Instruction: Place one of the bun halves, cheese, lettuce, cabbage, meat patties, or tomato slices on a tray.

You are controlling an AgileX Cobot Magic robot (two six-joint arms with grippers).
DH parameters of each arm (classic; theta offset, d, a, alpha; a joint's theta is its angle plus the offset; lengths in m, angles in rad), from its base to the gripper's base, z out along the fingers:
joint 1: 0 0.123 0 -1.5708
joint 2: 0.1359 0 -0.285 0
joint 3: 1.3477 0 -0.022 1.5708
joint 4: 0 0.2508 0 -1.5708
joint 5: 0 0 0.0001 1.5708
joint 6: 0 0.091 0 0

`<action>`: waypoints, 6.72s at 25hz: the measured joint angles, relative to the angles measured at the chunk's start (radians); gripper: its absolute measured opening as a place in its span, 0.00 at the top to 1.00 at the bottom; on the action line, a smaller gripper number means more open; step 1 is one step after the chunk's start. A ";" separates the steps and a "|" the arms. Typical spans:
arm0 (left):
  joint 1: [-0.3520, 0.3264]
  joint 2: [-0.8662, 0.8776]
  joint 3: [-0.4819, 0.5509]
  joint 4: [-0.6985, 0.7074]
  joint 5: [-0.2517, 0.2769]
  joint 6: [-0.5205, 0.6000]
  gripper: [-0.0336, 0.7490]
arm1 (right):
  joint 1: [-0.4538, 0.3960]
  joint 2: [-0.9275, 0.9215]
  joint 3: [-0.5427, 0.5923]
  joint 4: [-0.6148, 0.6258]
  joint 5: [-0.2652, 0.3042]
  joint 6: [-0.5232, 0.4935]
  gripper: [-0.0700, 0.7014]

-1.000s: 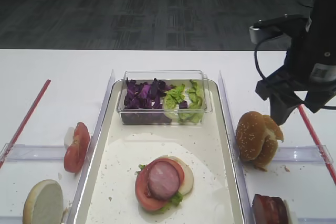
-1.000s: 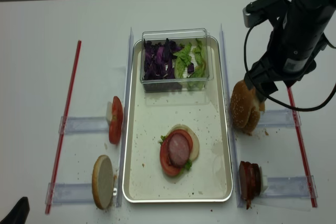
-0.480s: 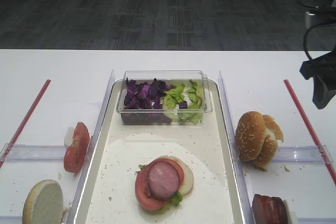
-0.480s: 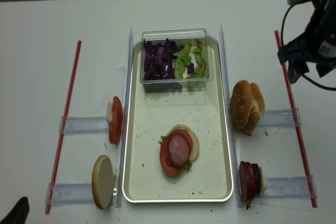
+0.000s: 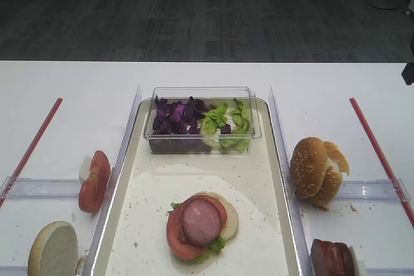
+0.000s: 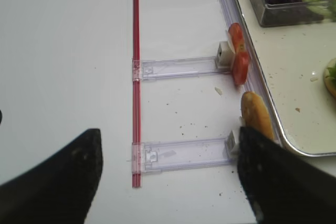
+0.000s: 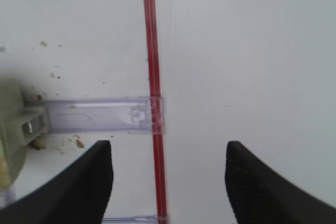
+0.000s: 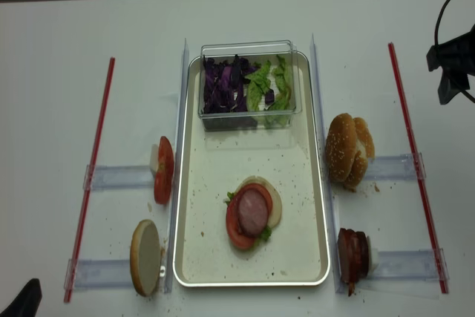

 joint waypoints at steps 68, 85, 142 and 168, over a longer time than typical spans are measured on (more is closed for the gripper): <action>0.000 0.000 0.000 0.000 0.000 0.000 0.33 | 0.000 -1.472 0.673 0.051 0.068 -0.032 0.28; 0.000 0.000 0.000 0.000 0.000 0.000 0.33 | 0.009 -1.552 0.683 0.008 0.050 0.035 0.28; 0.000 0.000 0.000 0.000 0.000 0.000 0.33 | 0.112 -1.596 0.684 -0.059 0.050 0.124 0.31; 0.000 0.000 0.000 0.000 0.000 0.000 0.33 | 0.112 -1.596 0.684 -0.059 0.050 0.124 0.32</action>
